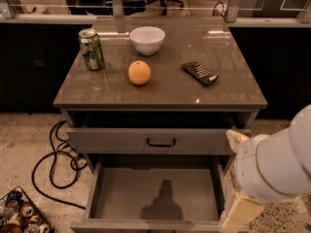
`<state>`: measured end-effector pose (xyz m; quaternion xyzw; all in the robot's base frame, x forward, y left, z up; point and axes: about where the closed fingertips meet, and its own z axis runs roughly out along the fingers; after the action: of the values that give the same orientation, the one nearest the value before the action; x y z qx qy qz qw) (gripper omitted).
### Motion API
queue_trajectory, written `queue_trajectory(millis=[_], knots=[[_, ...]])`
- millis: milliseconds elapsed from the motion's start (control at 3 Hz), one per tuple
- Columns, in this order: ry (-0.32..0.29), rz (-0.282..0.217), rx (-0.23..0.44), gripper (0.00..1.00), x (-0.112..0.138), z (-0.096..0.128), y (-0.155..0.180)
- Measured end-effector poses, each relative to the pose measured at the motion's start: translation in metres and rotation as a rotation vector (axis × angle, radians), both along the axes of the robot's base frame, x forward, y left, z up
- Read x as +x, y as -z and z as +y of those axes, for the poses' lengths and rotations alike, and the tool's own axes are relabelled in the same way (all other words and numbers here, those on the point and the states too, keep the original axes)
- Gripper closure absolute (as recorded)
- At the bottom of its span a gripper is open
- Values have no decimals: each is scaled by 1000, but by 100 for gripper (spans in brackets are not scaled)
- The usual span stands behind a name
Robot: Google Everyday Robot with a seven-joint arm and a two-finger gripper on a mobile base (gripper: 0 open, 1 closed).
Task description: Close middle drawer
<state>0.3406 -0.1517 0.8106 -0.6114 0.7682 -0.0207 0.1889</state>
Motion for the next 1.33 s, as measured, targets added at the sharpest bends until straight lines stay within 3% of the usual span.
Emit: queue_trajectory(millis=[333,667,1333], knots=[[-6,5,2,0,-18,7,38],[5,40,-4,0,-42,9,87],[40,147,44,0,-83,24,169]])
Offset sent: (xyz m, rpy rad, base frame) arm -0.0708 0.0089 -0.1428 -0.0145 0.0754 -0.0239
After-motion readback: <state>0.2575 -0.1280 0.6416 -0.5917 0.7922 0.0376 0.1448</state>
